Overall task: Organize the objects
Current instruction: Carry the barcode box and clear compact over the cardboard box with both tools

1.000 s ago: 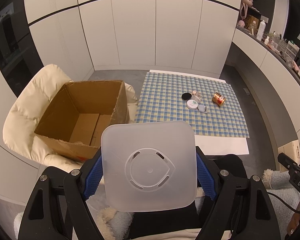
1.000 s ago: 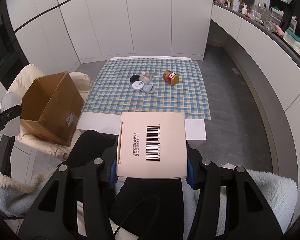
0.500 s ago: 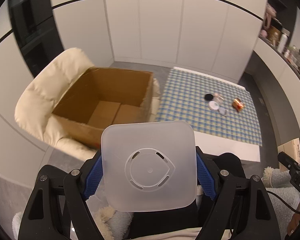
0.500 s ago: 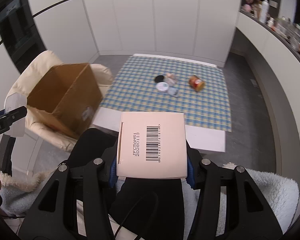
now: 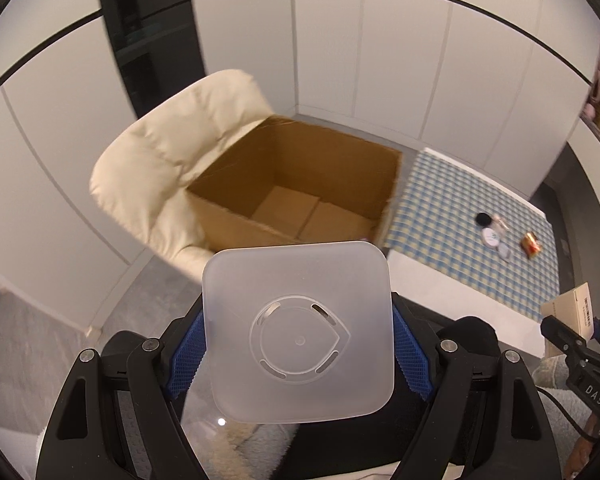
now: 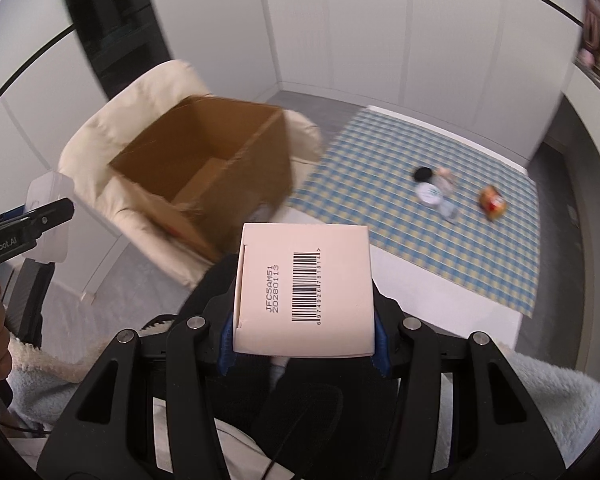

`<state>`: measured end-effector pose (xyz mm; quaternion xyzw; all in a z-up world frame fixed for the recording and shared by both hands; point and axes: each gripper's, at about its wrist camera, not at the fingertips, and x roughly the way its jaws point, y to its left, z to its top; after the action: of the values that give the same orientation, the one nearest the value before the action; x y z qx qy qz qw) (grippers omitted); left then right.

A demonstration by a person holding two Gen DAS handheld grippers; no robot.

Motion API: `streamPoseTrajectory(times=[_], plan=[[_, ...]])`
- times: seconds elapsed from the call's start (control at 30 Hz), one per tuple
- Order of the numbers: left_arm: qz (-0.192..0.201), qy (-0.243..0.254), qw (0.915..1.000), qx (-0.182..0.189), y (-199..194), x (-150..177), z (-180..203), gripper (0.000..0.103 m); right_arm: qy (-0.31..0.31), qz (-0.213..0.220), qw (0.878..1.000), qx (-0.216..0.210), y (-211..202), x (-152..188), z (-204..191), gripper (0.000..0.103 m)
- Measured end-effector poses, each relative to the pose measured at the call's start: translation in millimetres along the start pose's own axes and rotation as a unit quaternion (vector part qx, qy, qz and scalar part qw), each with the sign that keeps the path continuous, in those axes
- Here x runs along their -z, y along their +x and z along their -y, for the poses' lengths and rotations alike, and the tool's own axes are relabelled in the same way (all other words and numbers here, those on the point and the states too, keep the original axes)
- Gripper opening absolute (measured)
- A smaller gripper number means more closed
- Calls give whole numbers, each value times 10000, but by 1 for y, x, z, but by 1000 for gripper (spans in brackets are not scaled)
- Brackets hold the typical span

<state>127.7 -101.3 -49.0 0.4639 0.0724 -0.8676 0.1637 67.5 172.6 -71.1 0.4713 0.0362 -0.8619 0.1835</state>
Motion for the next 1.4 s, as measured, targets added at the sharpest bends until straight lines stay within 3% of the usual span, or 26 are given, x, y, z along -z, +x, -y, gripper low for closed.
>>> streamPoseTrajectory(times=[0.27,0.47,0.77,0.93,1.4], plan=[[-125,-190,9995,-236,9,2,-21,83,-536,-123,9977,-402,33,-21,-51,54],[-226,-250,9991,-260,19,-4,-22,83,-665,-105,9966,-484,42,-34,-66,54],[17,-123,9991,-417,40,-52,-25,83,-874,-71,9950,-473,63,-64,-83,54],[90,79,9986,-519,63,-81,-21,83,-1119,106,9934,-225,77,-96,-98,54],[8,-267,9990,-358,148,-153,-29,83,-1559,184,9876,-79,140,-172,-136,54]])
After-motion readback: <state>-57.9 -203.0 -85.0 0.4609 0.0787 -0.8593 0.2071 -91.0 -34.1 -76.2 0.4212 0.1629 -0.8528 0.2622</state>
